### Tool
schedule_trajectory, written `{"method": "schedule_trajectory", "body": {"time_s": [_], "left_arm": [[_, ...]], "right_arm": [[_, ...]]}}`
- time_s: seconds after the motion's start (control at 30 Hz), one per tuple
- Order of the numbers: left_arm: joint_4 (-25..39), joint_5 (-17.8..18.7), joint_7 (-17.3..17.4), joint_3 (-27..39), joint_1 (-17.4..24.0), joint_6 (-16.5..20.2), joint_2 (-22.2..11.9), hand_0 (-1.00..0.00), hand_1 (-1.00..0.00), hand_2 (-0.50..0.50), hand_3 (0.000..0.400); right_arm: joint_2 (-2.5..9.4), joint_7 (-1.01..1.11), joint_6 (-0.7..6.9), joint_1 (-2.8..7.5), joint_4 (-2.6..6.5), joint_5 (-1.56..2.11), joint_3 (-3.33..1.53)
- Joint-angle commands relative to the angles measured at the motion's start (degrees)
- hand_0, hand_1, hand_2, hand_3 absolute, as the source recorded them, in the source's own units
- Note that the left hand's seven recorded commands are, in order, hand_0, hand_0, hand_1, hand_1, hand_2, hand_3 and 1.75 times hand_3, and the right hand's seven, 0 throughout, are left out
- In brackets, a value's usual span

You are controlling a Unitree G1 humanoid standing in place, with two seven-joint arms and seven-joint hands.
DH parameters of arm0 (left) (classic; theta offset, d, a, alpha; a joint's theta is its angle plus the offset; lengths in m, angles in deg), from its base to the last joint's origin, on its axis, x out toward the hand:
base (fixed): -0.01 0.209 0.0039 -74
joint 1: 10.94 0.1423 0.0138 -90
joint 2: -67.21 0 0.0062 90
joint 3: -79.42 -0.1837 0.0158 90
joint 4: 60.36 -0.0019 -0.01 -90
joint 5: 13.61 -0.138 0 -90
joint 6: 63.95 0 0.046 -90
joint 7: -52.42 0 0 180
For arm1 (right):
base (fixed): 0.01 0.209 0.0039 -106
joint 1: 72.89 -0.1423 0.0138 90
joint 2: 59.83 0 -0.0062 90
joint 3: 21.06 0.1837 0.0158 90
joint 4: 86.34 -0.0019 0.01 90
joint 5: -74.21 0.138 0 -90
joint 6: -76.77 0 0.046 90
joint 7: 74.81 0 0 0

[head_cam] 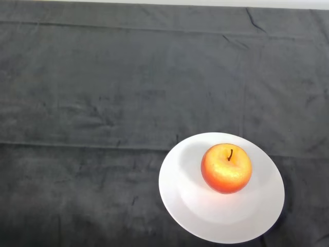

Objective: Move the apple to the plate

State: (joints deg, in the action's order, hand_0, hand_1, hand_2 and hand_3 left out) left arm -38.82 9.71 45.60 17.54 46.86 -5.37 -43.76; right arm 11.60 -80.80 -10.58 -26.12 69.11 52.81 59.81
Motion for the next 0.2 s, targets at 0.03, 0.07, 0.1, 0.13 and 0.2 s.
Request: {"method": "schedule_trajectory", "body": {"time_s": [0.03,0.07,0.1,0.13,0.2], "left_arm": [[2.21,-1.55,-0.65,0.64,1.06,0.46,-2.40,0.00,0.00,0.00,0.000],[2.21,-1.63,-0.67,0.68,1.03,0.41,-2.38,0.00,0.00,0.00,0.000],[2.22,-1.70,-0.70,0.72,1.00,0.37,-2.37,0.00,0.00,0.00,0.000],[2.22,-1.77,-0.72,0.76,0.98,0.31,-2.35,0.00,0.00,0.00,0.000],[2.22,-1.91,-0.77,0.85,0.93,0.22,-2.34,0.00,0.00,0.00,0.000]], "right_arm": [[-0.14,0.09,-0.11,1.46,1.56,0.34,0.42],[-0.14,0.09,-0.11,1.46,1.56,0.34,0.42],[-0.14,0.09,-0.11,1.46,1.55,0.34,0.42],[-0.14,0.09,-0.10,1.46,1.55,0.34,0.42],[-0.14,0.10,-0.10,1.46,1.55,0.35,0.42]]}}
